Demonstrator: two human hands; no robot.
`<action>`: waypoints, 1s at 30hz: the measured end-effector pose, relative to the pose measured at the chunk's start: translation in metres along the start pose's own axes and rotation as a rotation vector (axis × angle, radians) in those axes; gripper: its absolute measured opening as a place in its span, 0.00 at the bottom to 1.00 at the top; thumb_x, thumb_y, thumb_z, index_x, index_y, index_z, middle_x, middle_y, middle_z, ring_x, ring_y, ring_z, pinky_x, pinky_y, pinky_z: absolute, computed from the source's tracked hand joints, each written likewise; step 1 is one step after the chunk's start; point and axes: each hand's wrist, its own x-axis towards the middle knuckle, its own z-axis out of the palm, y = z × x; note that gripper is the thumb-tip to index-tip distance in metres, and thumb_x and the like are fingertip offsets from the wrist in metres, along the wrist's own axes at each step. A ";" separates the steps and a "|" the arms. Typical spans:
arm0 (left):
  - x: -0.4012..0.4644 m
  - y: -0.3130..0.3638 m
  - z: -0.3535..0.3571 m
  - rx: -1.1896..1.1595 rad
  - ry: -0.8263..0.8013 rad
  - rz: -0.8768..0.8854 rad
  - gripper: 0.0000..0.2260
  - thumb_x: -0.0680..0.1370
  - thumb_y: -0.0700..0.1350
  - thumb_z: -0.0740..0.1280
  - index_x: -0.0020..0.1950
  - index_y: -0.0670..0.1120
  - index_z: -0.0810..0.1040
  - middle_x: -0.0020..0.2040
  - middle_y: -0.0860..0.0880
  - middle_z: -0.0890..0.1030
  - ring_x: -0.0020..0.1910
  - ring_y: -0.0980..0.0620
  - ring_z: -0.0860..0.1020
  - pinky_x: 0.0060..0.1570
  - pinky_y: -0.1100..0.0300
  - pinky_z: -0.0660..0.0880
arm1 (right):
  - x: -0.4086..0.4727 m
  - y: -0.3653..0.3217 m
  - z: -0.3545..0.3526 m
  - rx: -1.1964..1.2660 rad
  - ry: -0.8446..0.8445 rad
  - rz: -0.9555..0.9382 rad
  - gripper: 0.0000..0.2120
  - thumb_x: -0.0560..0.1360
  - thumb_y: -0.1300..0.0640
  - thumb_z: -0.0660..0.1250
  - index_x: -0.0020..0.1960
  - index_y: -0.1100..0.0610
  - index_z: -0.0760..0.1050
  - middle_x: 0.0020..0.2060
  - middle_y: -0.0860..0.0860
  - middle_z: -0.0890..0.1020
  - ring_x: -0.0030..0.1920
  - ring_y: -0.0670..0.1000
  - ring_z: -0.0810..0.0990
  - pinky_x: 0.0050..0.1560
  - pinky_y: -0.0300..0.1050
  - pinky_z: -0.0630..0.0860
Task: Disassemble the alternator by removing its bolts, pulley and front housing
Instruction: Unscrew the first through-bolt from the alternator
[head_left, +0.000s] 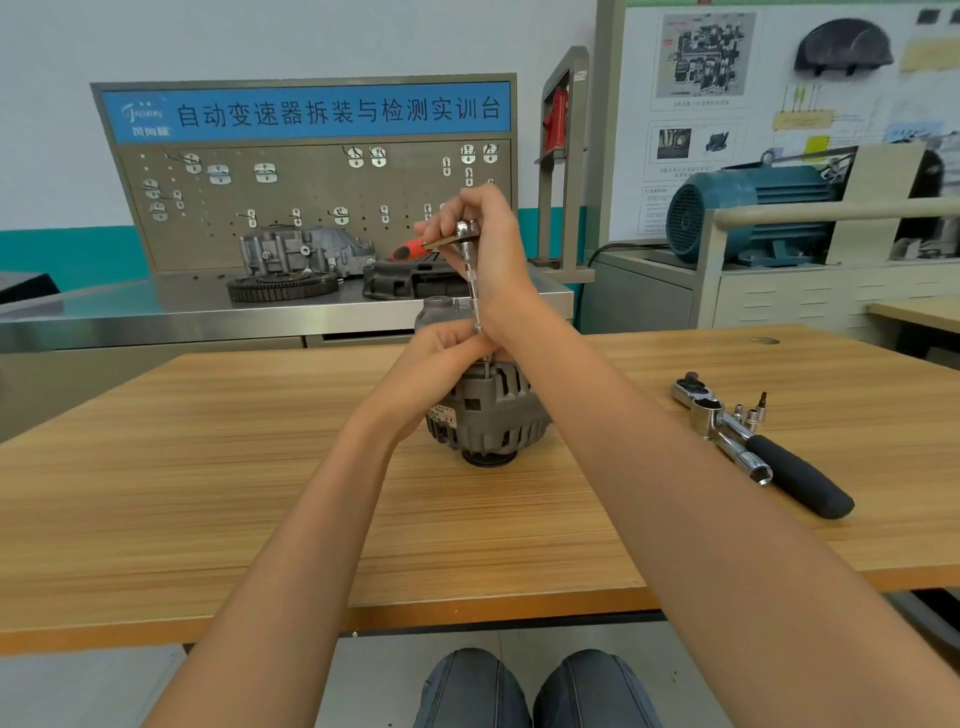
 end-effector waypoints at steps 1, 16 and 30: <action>-0.001 0.001 0.000 0.001 -0.014 0.001 0.08 0.80 0.46 0.63 0.46 0.49 0.82 0.41 0.53 0.85 0.41 0.58 0.83 0.38 0.68 0.75 | -0.001 0.001 0.000 -0.001 0.016 -0.002 0.18 0.78 0.60 0.52 0.30 0.58 0.66 0.29 0.52 0.76 0.42 0.49 0.80 0.55 0.47 0.73; 0.004 -0.006 0.000 0.093 0.092 -0.023 0.18 0.77 0.35 0.62 0.29 0.49 0.76 0.29 0.47 0.75 0.33 0.49 0.72 0.34 0.60 0.67 | -0.010 0.018 -0.005 -1.094 0.439 -0.635 0.11 0.79 0.59 0.55 0.45 0.62 0.73 0.39 0.53 0.74 0.44 0.53 0.72 0.51 0.49 0.70; 0.000 -0.003 0.004 0.002 -0.033 0.016 0.10 0.78 0.41 0.66 0.57 0.51 0.78 0.48 0.53 0.85 0.52 0.58 0.81 0.52 0.65 0.77 | 0.001 -0.006 -0.029 0.064 0.225 -0.040 0.15 0.74 0.65 0.55 0.29 0.57 0.64 0.28 0.52 0.71 0.36 0.51 0.73 0.46 0.43 0.72</action>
